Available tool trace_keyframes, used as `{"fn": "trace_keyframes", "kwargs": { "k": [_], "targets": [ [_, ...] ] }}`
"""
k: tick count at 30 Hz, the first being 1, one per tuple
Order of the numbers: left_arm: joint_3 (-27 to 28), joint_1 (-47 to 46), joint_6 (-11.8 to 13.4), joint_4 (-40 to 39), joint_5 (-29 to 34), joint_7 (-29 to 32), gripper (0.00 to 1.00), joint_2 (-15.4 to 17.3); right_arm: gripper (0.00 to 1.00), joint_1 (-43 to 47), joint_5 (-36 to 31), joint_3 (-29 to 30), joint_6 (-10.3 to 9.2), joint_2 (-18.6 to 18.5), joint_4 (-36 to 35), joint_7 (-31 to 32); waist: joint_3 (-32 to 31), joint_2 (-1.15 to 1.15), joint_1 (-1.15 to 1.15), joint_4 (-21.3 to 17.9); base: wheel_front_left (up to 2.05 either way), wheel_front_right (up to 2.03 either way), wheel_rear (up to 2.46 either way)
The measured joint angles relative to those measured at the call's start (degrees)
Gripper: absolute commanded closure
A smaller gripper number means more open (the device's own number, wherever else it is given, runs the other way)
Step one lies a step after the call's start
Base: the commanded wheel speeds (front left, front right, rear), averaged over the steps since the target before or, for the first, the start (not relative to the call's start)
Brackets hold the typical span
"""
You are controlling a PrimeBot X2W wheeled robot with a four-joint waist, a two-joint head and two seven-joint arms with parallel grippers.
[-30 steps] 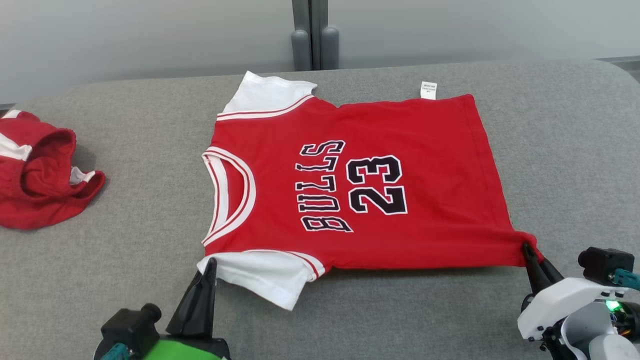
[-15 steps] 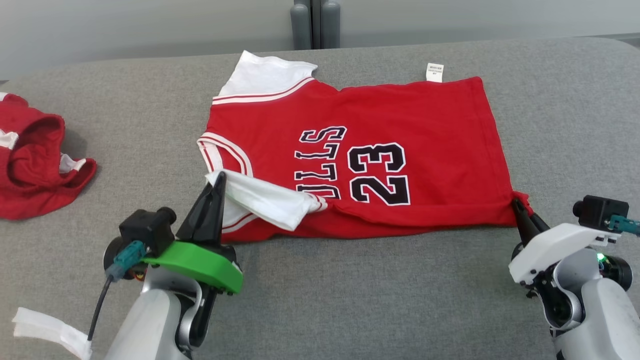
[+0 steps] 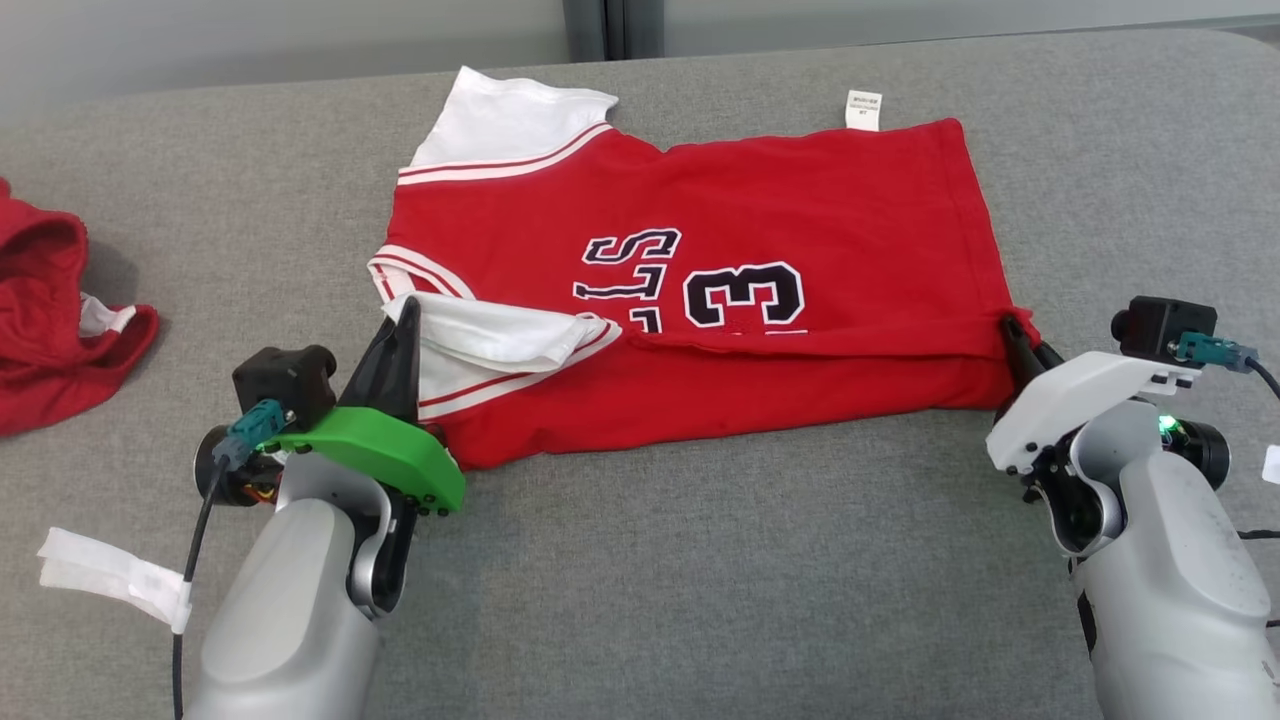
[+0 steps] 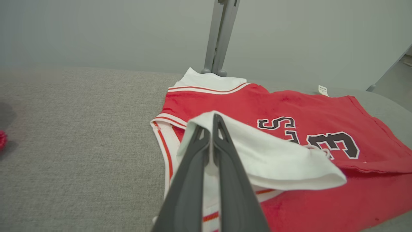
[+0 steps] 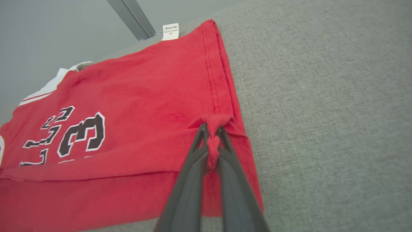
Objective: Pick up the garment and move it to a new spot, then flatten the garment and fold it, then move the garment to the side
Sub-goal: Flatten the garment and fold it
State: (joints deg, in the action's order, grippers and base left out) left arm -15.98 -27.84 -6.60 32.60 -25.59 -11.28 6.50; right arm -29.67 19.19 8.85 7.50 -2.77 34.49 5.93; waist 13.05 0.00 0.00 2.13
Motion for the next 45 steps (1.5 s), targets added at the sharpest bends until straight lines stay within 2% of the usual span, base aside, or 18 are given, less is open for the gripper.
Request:
{"fn": "trace_keyframes", "kwargs": {
  "k": [1, 2, 3, 5, 6, 7, 14, 24, 33, 40, 45],
  "targets": [
    [0.11, -0.52, 0.08, 1.13, -0.09, -0.32, 1.0, -0.15, 0.62, -0.74, 0.19, -0.13, 0.0, 0.0, 1.04, -0.89, 0.08, 0.0, 0.0, 0.04, 0.0, 0.0, 0.0],
    [0.37, -1.04, 0.34, 2.0, -0.18, -0.69, 1.0, -0.33, 0.17, -1.47, 0.75, -0.67, 0.0, -0.02, 1.82, -1.97, 0.14, 0.0, 0.0, 0.08, 0.0, 0.0, 0.0],
    [0.54, -1.47, 0.56, 2.64, -0.3, -1.03, 0.94, -0.46, 0.0, -2.07, 1.23, -1.14, 0.0, -0.04, 2.43, -2.78, 0.17, 0.0, 0.0, 0.11, 0.0, 0.0, 0.0],
    [0.76, -2.41, 0.56, 3.96, -0.55, -1.82, 0.3, -0.66, 0.0, -3.38, 2.8, -2.29, 0.0, 0.03, 4.15, -5.26, 0.19, 0.0, 0.0, 0.11, 0.0, 0.0, 0.0],
    [0.83, -2.69, 0.55, 4.43, -0.71, -2.03, 0.04, -0.81, 0.0, -3.74, 2.94, -2.81, 0.0, 0.02, 4.75, -6.45, 0.17, 0.0, 0.0, 0.11, 0.0, 0.0, 0.0],
    [0.85, -2.94, 0.53, 4.91, -0.93, -2.42, 0.0, -1.05, 0.0, -4.11, 3.13, -3.3, 0.0, 0.01, 5.46, -7.91, 0.14, 0.0, 0.0, 0.11, 0.0, 0.0, 0.0],
    [1.29, -2.86, 0.05, 4.56, -1.97, -3.48, 0.0, -1.74, 0.0, -5.14, 3.5, -4.8, 0.0, 0.0, 7.37, -16.7, -0.54, 0.0, 0.0, 0.13, 0.0, 0.0, 0.0],
    [4.15, 7.47, 0.09, -4.82, -2.53, -3.48, 0.0, -0.2, 0.0, 2.45, -5.1, -2.71, 0.0, -0.01, 0.23, -19.86, -2.74, 0.0, 0.0, 0.03, 0.0, 0.0, 0.0],
    [4.61, 17.53, 3.87, -10.5, -6.94, 9.5, 0.0, 0.68, 0.0, 11.4, -10.1, -1.83, 0.0, -0.01, -8.44, -17.25, -3.56, 0.0, 0.0, -0.03, 0.0, 0.0, 0.0],
    [6.58, 17.94, 7.19, -11.95, -11.71, 16.72, 0.0, -0.31, 0.0, 12.95, -11.62, -1.98, 0.01, 0.0, -13.39, -13.01, -2.08, 0.0, 0.0, -0.23, 0.0, 0.0, 0.0],
    [7.62, 15.51, 7.65, -10.77, -14.07, 19.08, 0.0, -0.62, 0.0, 12.89, -12.33, -3.03, 0.01, 0.0, -15.59, -10.65, -0.73, 0.0, 0.0, -1.11, 0.0, 0.0, 0.0]
  ]
}}
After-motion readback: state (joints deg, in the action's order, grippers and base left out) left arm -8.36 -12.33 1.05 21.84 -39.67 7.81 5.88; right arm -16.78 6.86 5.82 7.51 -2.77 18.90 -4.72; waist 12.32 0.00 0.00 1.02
